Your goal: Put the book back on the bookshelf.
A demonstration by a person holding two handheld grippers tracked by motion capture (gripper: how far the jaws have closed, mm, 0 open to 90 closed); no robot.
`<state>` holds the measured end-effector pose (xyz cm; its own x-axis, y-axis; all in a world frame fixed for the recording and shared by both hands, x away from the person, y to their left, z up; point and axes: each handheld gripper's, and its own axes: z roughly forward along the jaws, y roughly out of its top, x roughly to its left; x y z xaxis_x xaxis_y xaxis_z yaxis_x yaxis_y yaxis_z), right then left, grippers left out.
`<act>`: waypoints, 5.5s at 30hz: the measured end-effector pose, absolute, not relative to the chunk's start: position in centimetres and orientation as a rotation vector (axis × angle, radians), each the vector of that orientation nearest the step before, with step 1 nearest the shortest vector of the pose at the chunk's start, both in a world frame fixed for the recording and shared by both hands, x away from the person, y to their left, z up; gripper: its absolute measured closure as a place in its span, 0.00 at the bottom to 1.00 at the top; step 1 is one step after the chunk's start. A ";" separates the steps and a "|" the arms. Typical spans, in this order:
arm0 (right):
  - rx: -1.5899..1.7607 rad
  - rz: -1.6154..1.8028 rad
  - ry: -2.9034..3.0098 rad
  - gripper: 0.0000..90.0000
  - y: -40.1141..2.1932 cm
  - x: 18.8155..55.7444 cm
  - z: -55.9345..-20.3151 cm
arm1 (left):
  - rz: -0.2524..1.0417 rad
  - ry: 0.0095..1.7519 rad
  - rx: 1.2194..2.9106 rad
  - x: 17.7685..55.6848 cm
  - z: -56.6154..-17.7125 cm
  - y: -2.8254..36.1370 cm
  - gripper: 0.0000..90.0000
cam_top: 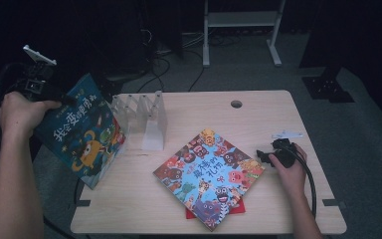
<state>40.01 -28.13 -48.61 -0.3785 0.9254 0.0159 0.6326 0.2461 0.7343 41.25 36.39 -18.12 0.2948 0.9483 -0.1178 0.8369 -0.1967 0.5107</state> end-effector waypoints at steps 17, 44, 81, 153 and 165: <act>1.422 0.933 2.102 0.14 -28.1 40.0 -48.6 | 0.332 1.753 1.971 45.3 -19.2 37.8 0.91; 1.420 0.932 2.101 0.14 -28.1 40.0 -48.6 | 0.369 1.805 1.926 46.2 -20.3 38.5 0.78; 1.420 0.932 2.103 0.14 -28.1 40.0 -48.6 | 0.516 1.697 1.932 44.6 -17.9 39.3 0.58; 1.421 0.933 2.101 0.14 -28.1 40.0 -48.6 | 0.149 1.110 2.311 40.2 -32.3 23.2 0.93; 1.421 0.931 2.101 0.14 -28.1 40.0 -48.6 | 0.162 1.060 2.326 38.5 -37.6 22.4 0.63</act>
<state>40.02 -28.12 -48.62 -0.3782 0.9256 0.0147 0.6325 0.2468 0.7342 38.46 22.43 -37.58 0.6782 0.7248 -0.1213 0.6554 -0.5218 0.5460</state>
